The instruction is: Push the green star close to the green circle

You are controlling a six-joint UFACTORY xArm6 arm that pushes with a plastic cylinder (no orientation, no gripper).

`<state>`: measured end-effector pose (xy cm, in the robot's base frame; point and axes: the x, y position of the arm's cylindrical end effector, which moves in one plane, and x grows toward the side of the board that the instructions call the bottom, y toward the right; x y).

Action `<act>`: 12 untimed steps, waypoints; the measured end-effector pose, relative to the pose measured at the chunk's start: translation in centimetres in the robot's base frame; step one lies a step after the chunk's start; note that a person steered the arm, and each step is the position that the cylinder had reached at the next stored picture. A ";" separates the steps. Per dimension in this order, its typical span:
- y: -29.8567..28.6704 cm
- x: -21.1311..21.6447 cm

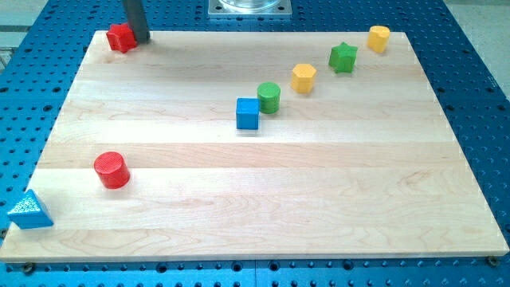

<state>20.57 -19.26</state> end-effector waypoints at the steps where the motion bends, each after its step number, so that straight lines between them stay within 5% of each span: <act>1: 2.5 1.0; 3: 13.2 7.4; 5: 24.0 7.7; 7: 29.4 9.9; 9: 27.6 20.4; 11: 41.4 11.6; 12: 48.0 10.5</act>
<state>31.05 28.71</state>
